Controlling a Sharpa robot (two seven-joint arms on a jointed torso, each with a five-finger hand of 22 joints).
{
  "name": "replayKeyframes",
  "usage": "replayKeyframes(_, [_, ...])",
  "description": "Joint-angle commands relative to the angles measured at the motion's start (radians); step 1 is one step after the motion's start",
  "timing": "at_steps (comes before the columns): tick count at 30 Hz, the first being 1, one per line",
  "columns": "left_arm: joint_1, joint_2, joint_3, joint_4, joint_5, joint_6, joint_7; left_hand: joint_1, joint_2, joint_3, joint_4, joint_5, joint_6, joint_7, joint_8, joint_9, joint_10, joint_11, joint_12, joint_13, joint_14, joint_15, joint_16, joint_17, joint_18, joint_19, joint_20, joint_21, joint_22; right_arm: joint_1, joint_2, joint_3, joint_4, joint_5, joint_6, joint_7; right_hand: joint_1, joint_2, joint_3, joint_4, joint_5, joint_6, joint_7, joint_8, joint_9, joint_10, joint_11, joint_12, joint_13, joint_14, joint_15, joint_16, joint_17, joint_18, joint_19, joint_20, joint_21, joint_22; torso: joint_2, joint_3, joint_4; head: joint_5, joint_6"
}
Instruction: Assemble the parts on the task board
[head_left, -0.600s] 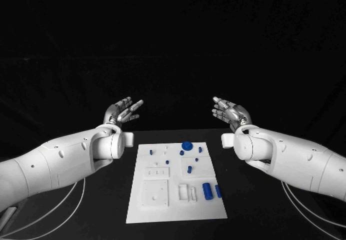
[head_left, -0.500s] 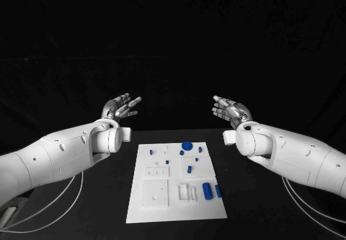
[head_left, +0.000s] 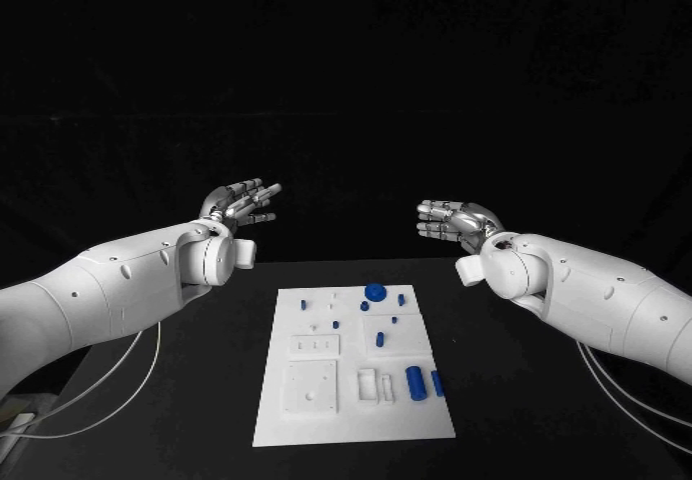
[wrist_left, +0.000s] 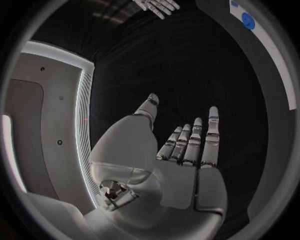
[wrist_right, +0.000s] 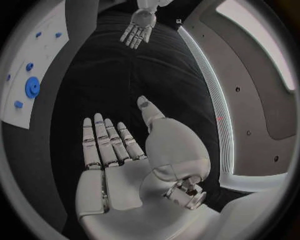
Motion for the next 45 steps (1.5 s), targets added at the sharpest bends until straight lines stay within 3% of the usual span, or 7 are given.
replayKeyframes(1, [0.001,-0.011,0.000,0.015,0.003,0.054,0.010,0.016,0.008,-0.003,-0.015,0.008,0.086,0.016,0.009,0.005,0.103,0.013,0.008,0.005,0.091,0.002,0.008,0.004,0.022,0.024,-0.004,0.016,0.004,0.001,0.011,0.001,-0.012,-0.322,-0.026,0.013,0.069,-0.010,0.043,-0.094,0.021,0.219,0.005,0.012,0.010,0.263,-0.033,0.013,0.011,0.285,-0.046,0.014,0.011,0.018,0.284,-0.047,0.058,0.014,0.000,-0.0015,0.0016,0.014,0.001])
replayKeyframes(3, [0.002,-0.018,0.000,0.024,0.002,0.050,0.017,0.029,0.016,-0.005,-0.026,0.012,0.169,0.030,0.013,0.009,0.242,0.023,0.014,0.010,0.271,0.015,0.028,0.014,0.017,0.060,-0.029,0.038,0.009,0.001,0.017,0.001,-0.017,-0.405,-0.041,0.015,0.082,-0.011,0.069,-0.100,0.022,0.293,0.001,0.018,0.014,0.332,-0.046,0.016,0.012,0.343,-0.069,0.023,0.016,0.022,0.330,-0.067,0.077,0.019,0.001,-0.0012,0.0024,0.016,0.001])
replayKeyframes(7, [0.002,-0.043,0.000,0.058,-0.004,0.042,0.032,0.059,0.033,-0.005,-0.049,0.021,0.358,0.037,0.021,0.020,0.478,0.021,0.025,0.019,0.428,-0.008,0.040,0.022,-0.051,0.159,-0.115,0.098,0.025,0.002,0.029,0.001,-0.023,-0.575,-0.070,0.020,0.099,-0.027,0.135,-0.102,0.029,0.426,-0.009,0.027,0.021,0.393,-0.074,0.017,0.013,0.505,-0.131,0.050,0.030,0.035,0.469,-0.127,0.141,0.037,0.006,-0.0004,0.0024,0.020,0.002])
replayKeyframes(9, [0.002,-0.058,0.000,0.083,-0.013,0.036,0.041,0.072,0.037,-0.004,-0.058,0.022,0.428,0.033,0.023,0.023,0.511,0.014,0.023,0.019,0.482,-0.024,0.029,0.024,-0.086,0.190,-0.153,0.118,0.027,0.003,0.034,0.001,-0.023,-0.654,-0.082,0.022,0.107,-0.044,0.158,-0.101,0.035,0.471,-0.020,0.032,0.024,0.440,-0.094,0.015,0.012,0.599,-0.167,0.074,0.046,0.035,0.551,-0.166,0.193,0.059,0.010,-0.0003,0.0053,0.020,0.003])
replayKeyframes(17, [0.002,-0.124,0.000,0.204,-0.068,0.016,0.066,0.106,0.035,0.018,-0.085,0.026,0.539,0.024,0.027,0.027,0.583,-0.005,0.023,0.018,0.580,-0.061,0.032,0.037,-0.111,0.241,-0.202,0.167,0.041,0.013,0.047,0.002,-0.002,-0.924,-0.094,0.013,0.091,-0.087,0.218,-0.098,0.051,0.547,-0.044,0.020,0.022,0.510,-0.129,0.015,0.012,0.720,-0.227,0.387,0.239,0.042,0.710,-0.253,0.410,0.184,0.035,-0.0014,0.0230,0.013,0.007])
replayKeyframes(33, [0.002,-0.232,-0.001,0.414,-0.130,0.000,0.083,0.097,0.016,0.066,-0.098,0.033,0.601,0.004,0.028,0.031,0.655,-0.026,0.023,0.019,0.588,-0.070,0.032,0.037,-0.130,0.215,-0.217,0.211,0.057,0.022,0.076,0.002,0.031,-1.349,-0.084,-0.081,0.057,-0.112,0.259,-0.096,0.015,0.557,-0.055,0.020,0.021,0.489,-0.130,0.015,0.013,0.677,-0.234,0.732,0.457,0.058,0.758,-0.268,0.588,0.364,0.101,-0.0088,0.0879,-0.019,0.020])
replayKeyframes(45, [0.002,-0.256,0.000,0.505,-0.176,-0.006,0.089,0.076,-0.005,0.061,-0.102,0.033,0.575,0.014,0.028,0.031,0.623,-0.013,0.023,0.020,0.559,-0.056,0.023,0.031,-0.128,0.196,-0.202,0.201,0.045,0.020,0.108,-0.016,0.036,-1.499,-0.076,-0.131,0.069,-0.131,0.237,-0.094,-0.013,0.521,-0.049,0.020,0.020,0.434,-0.115,0.015,0.012,0.667,-0.222,0.761,0.452,0.070,0.767,-0.256,0.580,0.389,0.135,-0.0056,0.1062,-0.035,0.028])
